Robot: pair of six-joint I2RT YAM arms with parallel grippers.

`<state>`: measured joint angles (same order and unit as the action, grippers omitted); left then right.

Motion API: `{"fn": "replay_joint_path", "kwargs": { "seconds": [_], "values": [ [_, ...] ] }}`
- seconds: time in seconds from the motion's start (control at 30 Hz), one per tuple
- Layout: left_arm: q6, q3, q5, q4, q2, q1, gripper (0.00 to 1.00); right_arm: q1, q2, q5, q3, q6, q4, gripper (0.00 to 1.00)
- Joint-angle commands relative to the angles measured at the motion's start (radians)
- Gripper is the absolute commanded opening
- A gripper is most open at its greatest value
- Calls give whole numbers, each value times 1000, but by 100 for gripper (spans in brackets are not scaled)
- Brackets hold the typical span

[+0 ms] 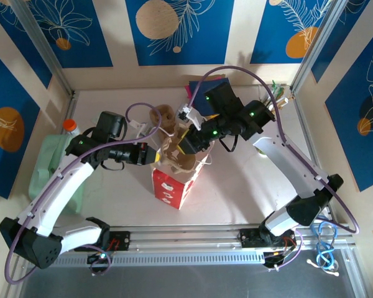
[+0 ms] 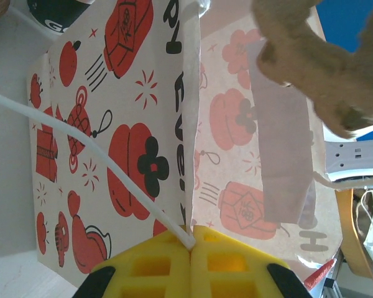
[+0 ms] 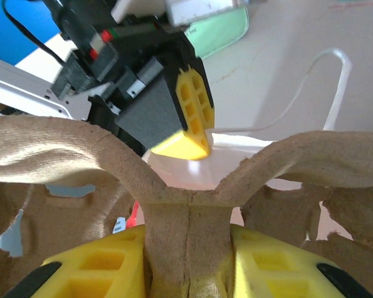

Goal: Pack the takeout coffee

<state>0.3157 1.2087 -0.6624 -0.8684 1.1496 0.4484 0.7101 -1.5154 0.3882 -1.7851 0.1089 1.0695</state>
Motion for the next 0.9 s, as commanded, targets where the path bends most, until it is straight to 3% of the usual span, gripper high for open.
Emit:
{"fn": "replay_joint_path", "kwargs": {
  "seconds": [0.0,0.53,0.87],
  "values": [
    [-35,8,-37,1,4,10,0,-3,-9,-20,24,33,27,31],
    [-55,12,-62,-14,-4,10,0,-6,-52,-105,49,2,13,31],
    [-64,14,-53,-24,-5,10,0,-4,-43,-35,-25,-21,38,31]
  ]
}}
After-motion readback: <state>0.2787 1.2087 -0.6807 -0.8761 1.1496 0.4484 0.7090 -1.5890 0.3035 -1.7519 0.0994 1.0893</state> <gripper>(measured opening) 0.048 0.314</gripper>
